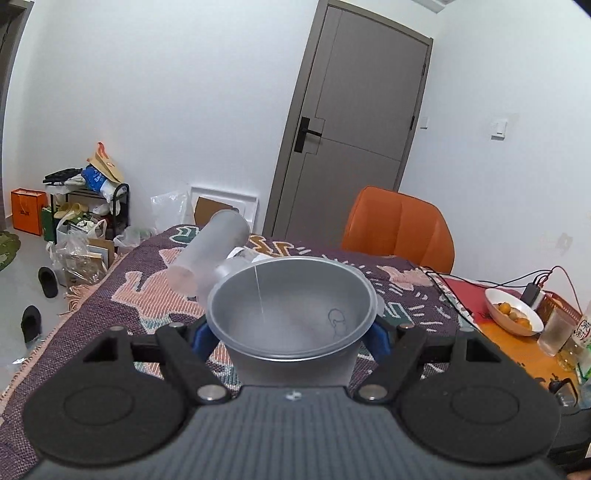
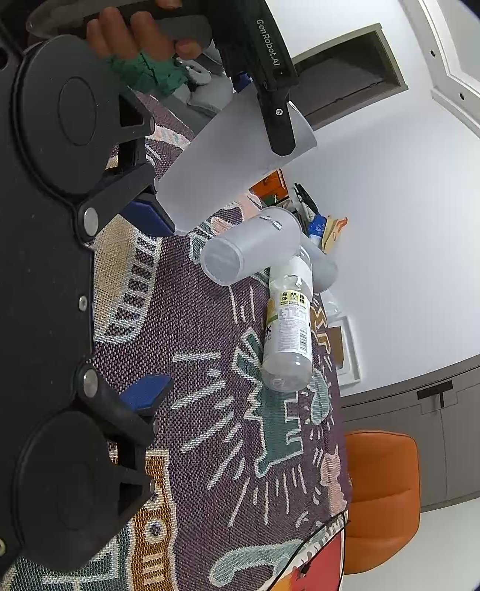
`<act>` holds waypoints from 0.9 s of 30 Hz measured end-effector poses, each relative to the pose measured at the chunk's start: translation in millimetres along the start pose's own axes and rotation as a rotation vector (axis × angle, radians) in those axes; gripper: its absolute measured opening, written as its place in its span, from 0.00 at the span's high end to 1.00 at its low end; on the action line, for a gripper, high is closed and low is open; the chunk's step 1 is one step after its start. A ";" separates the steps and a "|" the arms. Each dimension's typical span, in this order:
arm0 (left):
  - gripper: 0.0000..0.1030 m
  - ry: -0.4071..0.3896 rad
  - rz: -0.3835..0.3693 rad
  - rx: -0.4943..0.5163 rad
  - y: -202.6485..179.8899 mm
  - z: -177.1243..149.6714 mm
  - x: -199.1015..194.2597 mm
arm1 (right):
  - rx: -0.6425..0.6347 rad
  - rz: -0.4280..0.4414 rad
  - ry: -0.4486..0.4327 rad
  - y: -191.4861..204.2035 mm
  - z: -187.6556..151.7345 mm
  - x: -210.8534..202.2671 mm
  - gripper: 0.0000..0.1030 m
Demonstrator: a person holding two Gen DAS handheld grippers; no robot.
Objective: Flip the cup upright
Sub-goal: 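Rotate the held cup so its rim points up with the left gripper, then lower the upright cup onto the blanket with the left gripper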
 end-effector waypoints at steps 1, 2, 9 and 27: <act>0.24 0.010 -0.003 0.000 -0.5 -1.5 1.8 | 0.002 -0.001 0.002 -0.8 -0.4 0.9 0.20; 0.24 0.021 -0.008 -0.001 -0.8 -3.6 2.9 | 0.004 -0.002 0.003 -1.6 -0.7 1.7 0.20; 0.20 0.069 -0.051 -0.056 2.0 -6.7 4.6 | 0.008 -0.007 0.001 -4.0 -1.1 1.1 0.18; 0.08 0.004 -0.137 -0.034 -5.4 -0.2 -21.7 | -0.030 0.008 -0.001 11.7 0.5 -2.7 0.15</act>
Point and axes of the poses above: each gripper's, at about its wrist camera, not at the fingertips, and x roughly the way its jaws point, y to its left, z to its top, the point moved 4 cm from there along x, roughly the way its jaws point, and after that the axes turned 3 degrees about -y, right-handed, at the moved point
